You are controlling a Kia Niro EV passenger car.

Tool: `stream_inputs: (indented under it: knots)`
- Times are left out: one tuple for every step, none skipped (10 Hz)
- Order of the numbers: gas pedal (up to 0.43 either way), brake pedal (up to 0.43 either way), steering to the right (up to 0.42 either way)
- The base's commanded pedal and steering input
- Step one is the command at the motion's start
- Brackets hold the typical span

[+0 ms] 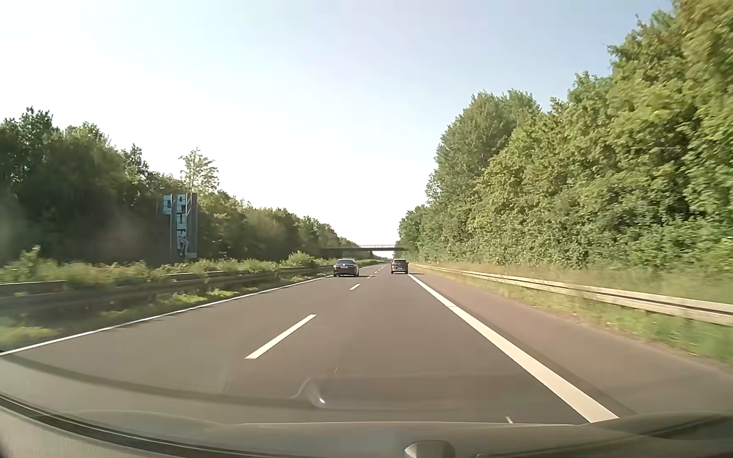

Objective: Follow the waypoints while adhering to traffic rules and regulations

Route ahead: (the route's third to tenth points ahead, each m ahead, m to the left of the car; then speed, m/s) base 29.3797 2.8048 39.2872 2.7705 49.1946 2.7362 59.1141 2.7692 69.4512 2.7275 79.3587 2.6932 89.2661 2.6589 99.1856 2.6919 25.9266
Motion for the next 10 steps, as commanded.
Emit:
stream_inputs:
  knots:
    - [0.0, 0.03, 0.0]
    - [0.0, 0.024, 0.0]
    - [0.0, 0.03, 0.0]
    - [0.0, 0.03, 0.0]
    - [0.0, 0.03, 0.0]
    - [0.008, 0.03, 0.0]
    - [0.039, 0.03, 0.0]
    - [0.067, 0.024, 0.0]
    - [0.087, 0.03, 0.0]
    - [0.11, 0.024, 0.0]
